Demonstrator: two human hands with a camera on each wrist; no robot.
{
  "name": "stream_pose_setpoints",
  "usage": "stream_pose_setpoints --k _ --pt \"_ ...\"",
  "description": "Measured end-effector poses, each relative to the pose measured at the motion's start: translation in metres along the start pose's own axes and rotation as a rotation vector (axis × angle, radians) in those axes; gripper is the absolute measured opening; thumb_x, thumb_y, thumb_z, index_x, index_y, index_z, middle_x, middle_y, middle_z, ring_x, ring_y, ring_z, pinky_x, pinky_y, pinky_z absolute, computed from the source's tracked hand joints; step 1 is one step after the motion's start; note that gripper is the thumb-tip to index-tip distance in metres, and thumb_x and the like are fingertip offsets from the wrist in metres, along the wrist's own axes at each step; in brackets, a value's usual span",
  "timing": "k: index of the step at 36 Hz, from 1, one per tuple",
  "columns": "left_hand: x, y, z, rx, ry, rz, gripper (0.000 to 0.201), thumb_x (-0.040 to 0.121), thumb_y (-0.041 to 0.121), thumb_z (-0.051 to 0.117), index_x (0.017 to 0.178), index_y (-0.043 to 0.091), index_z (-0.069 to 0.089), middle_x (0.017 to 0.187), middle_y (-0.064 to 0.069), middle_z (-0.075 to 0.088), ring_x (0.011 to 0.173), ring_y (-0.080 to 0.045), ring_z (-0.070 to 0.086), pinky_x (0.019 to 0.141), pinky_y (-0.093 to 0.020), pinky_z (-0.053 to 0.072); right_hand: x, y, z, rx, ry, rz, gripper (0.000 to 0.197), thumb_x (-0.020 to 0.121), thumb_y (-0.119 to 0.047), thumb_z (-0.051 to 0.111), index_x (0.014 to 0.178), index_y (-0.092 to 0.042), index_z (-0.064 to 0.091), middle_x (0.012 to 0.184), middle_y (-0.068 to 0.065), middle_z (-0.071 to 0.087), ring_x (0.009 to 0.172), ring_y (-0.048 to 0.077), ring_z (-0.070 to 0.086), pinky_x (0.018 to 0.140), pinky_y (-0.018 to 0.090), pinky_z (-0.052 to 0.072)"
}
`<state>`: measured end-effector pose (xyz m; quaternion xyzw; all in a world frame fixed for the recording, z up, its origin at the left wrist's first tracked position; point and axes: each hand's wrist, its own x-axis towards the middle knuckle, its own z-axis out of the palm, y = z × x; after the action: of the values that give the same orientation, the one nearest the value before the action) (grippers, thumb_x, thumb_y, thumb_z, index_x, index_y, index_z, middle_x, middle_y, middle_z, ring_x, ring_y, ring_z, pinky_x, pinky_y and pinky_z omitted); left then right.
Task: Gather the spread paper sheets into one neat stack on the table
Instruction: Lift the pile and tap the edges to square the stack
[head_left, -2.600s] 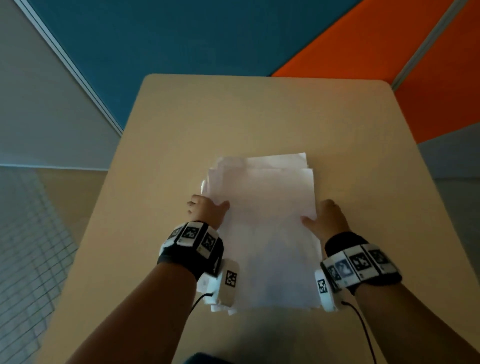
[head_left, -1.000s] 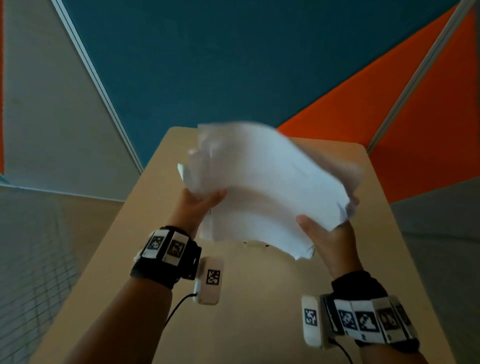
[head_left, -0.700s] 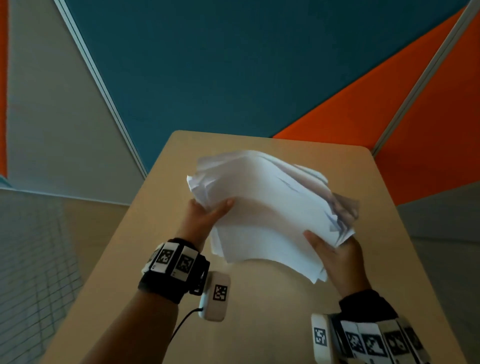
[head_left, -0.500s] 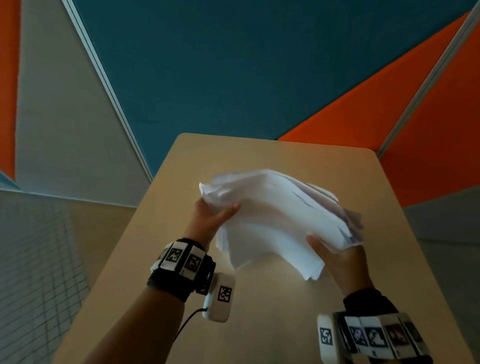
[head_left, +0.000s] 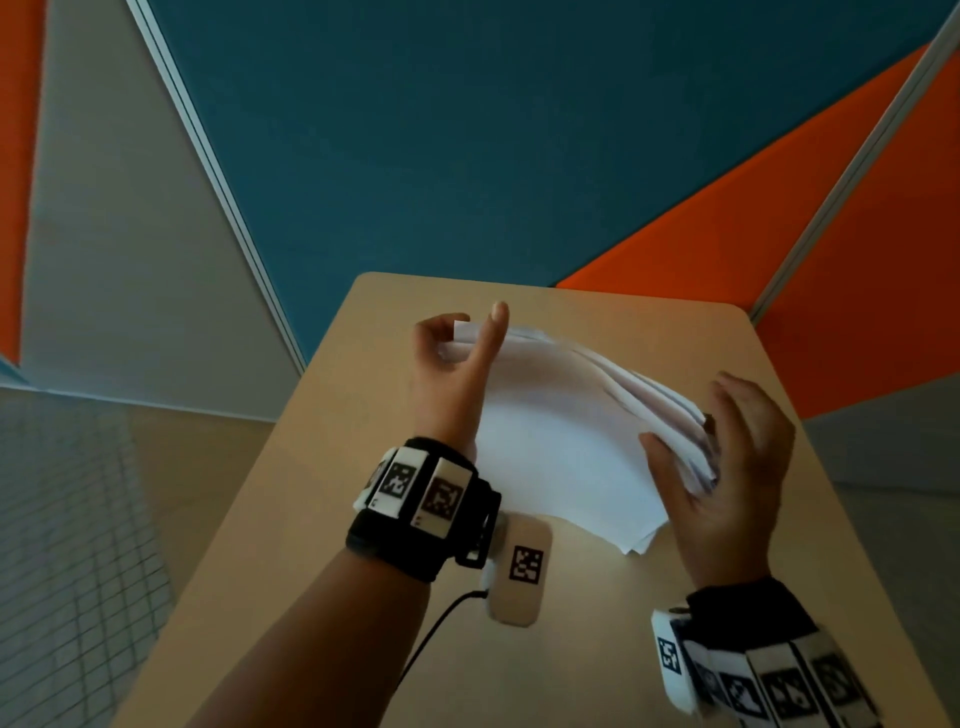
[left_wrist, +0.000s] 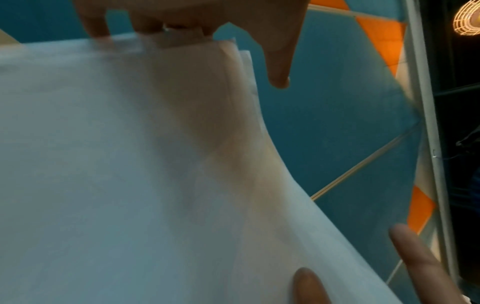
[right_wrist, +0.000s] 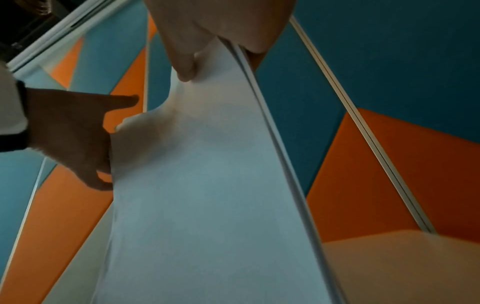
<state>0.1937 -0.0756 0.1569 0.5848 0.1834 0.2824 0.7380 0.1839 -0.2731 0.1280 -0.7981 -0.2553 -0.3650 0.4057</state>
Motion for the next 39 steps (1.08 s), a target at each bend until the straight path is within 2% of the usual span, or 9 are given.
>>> stream_pose_setpoints --k 5,8,11,16,22,26,29,34,39 --pt "0.006 -0.001 0.005 0.04 0.027 0.028 0.028 0.062 0.046 0.072 0.075 0.029 0.053 0.092 -0.001 0.054 0.085 -0.016 0.05 0.072 -0.022 0.039 0.0 0.002 -0.001 -0.051 -0.046 -0.021 0.036 0.085 -0.013 0.063 0.118 -0.001 0.06 0.126 0.017 0.042 0.097 0.003 0.047 0.093 0.001 0.036" --pt "0.006 0.0 0.005 0.041 0.013 0.087 0.011 0.061 0.039 0.066 0.059 0.038 0.055 0.095 -0.007 0.053 0.088 -0.017 0.05 0.077 -0.024 0.038 -0.001 0.002 -0.001 -0.045 -0.008 -0.009 0.036 0.084 -0.013 0.063 0.118 -0.002 0.058 0.123 0.015 0.045 0.113 0.002 0.047 0.098 0.002 0.035" --pt "0.01 -0.001 0.002 0.028 -0.037 0.112 0.02 0.075 0.022 0.066 0.063 0.034 0.055 0.082 0.003 0.057 0.084 -0.01 0.053 0.076 -0.019 0.039 0.001 0.0 -0.002 -0.061 -0.019 -0.005 0.042 0.084 -0.013 0.061 0.122 -0.005 0.047 0.119 0.013 0.045 0.111 0.019 0.05 0.097 0.001 0.035" --pt "0.017 -0.003 -0.004 0.048 -0.067 0.104 0.026 0.089 0.003 0.053 0.079 0.027 0.055 0.079 0.011 0.057 0.066 0.013 0.053 0.066 -0.001 0.042 0.002 0.001 -0.003 -0.09 -0.028 0.001 0.024 0.088 -0.008 0.055 0.107 0.003 0.065 0.107 0.012 0.049 0.095 0.02 0.053 0.096 0.0 0.032" --pt "0.018 0.004 -0.005 0.072 -0.087 0.104 0.039 0.088 -0.009 0.03 0.091 0.023 0.053 0.09 0.005 0.064 0.075 -0.005 0.053 0.069 -0.019 0.038 0.007 0.004 -0.004 0.02 0.005 0.073 0.02 0.089 -0.013 0.054 0.104 0.001 0.056 0.103 0.032 0.055 0.093 0.012 0.049 0.089 0.002 0.037" --pt "0.02 0.003 -0.016 -0.084 -0.174 0.033 0.013 0.092 0.019 0.045 0.1 0.023 0.055 0.101 0.0 0.069 0.08 -0.019 0.054 0.078 -0.035 0.042 0.011 0.004 -0.007 0.186 -0.016 0.197 0.042 0.081 -0.012 0.068 0.118 -0.018 0.049 0.117 0.004 0.052 0.09 -0.008 0.054 0.079 0.0 0.042" --pt "0.028 -0.016 -0.035 -0.1 -0.352 -0.056 0.075 0.062 0.063 0.071 0.12 0.021 0.046 0.115 -0.003 0.066 0.106 -0.024 0.057 0.095 -0.04 0.046 0.014 0.011 -0.013 0.488 -0.032 0.442 0.067 0.073 -0.005 0.073 0.119 -0.039 0.038 0.107 -0.011 0.061 0.099 -0.006 0.057 0.077 0.005 0.047" --pt "0.03 -0.046 -0.057 0.139 -0.642 -0.144 0.106 0.051 0.054 0.083 0.132 -0.002 0.044 0.121 -0.006 0.065 0.112 -0.015 0.064 0.091 -0.031 0.053 0.012 0.032 -0.018 0.718 -0.312 0.711 0.043 0.069 -0.03 0.075 0.109 -0.032 0.06 0.099 -0.017 0.072 0.096 0.003 0.066 0.077 0.016 0.056" --pt "0.025 -0.045 -0.047 0.154 -0.592 -0.171 0.032 0.1 0.017 0.039 0.127 0.022 0.056 0.122 0.001 0.068 0.12 -0.019 0.059 0.095 -0.037 0.051 0.011 0.034 -0.006 0.541 -0.252 0.793 0.025 0.087 -0.01 0.06 0.086 -0.035 0.06 0.086 -0.016 0.066 0.079 0.0 0.065 0.076 0.02 0.046"
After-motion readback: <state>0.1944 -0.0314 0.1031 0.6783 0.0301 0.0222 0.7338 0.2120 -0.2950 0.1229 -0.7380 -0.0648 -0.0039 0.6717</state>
